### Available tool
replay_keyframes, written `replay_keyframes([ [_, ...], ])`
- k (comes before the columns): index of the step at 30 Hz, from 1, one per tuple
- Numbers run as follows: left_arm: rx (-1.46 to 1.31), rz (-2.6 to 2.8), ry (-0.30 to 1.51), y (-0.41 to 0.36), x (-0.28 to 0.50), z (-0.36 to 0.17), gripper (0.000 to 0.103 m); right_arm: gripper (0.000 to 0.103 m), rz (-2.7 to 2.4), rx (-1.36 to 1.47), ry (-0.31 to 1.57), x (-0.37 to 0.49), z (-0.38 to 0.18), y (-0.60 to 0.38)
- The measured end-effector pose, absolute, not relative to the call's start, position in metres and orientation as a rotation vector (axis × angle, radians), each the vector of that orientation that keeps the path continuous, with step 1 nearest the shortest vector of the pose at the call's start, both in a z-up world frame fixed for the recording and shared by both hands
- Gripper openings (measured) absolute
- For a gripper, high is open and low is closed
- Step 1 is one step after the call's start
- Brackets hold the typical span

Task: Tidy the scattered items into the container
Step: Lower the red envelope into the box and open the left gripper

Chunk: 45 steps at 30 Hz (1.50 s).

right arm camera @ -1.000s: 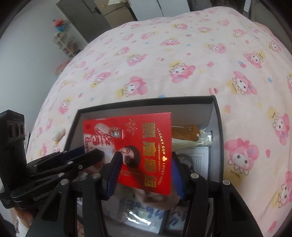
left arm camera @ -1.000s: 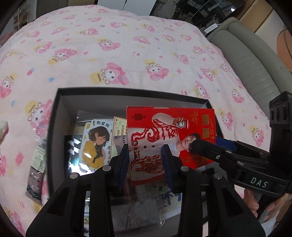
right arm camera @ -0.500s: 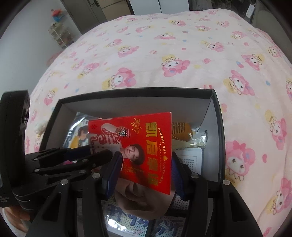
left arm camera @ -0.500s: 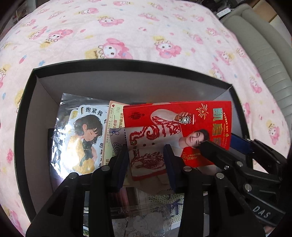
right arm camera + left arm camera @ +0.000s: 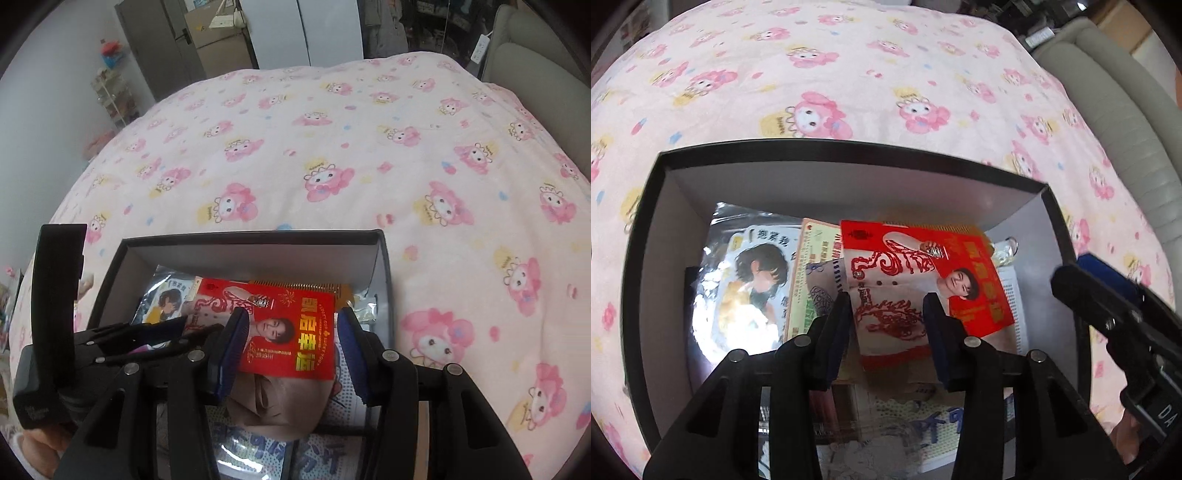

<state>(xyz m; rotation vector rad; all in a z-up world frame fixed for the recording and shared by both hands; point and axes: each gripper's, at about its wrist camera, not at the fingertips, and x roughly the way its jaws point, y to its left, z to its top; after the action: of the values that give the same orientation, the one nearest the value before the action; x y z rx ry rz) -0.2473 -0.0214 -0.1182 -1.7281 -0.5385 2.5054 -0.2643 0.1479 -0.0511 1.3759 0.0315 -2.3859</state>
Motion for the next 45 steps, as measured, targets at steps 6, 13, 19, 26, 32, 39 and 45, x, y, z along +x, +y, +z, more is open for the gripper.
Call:
replay_keyframes([
  [6,-1.815,2.528,-0.516,-0.028,-0.232,-0.112,0.040,0.046,-2.345,1.451,0.056,-0.262,-0.060,0.148],
  [13,-1.908,2.445,-0.369,-0.017,-0.226,-0.123,0.040,0.046,-2.266,1.503,0.165,-0.254,-0.075,0.133],
  [19,-1.914,2.424,-0.369,-0.009,-0.237,-0.134,0.038,0.047,-2.260,1.586,0.259,-0.260,-0.102,0.126],
  [26,-1.904,2.435,-0.380,-0.012,-0.249,-0.134,0.038,0.047,-2.314,1.539,0.243,-0.273,-0.099,0.128],
  [32,-1.866,2.414,-0.498,-0.017,-0.253,-0.127,0.038,0.047,-2.335,1.498,0.230,-0.275,-0.095,0.130],
  [39,-1.868,2.458,-0.412,-0.014,-0.236,-0.122,0.039,0.047,-2.343,1.491,0.127,-0.274,-0.076,0.146],
  [45,-1.868,2.440,-0.408,-0.016,-0.223,-0.123,0.038,0.046,-2.302,1.496,-0.024,-0.279,-0.071,0.169],
])
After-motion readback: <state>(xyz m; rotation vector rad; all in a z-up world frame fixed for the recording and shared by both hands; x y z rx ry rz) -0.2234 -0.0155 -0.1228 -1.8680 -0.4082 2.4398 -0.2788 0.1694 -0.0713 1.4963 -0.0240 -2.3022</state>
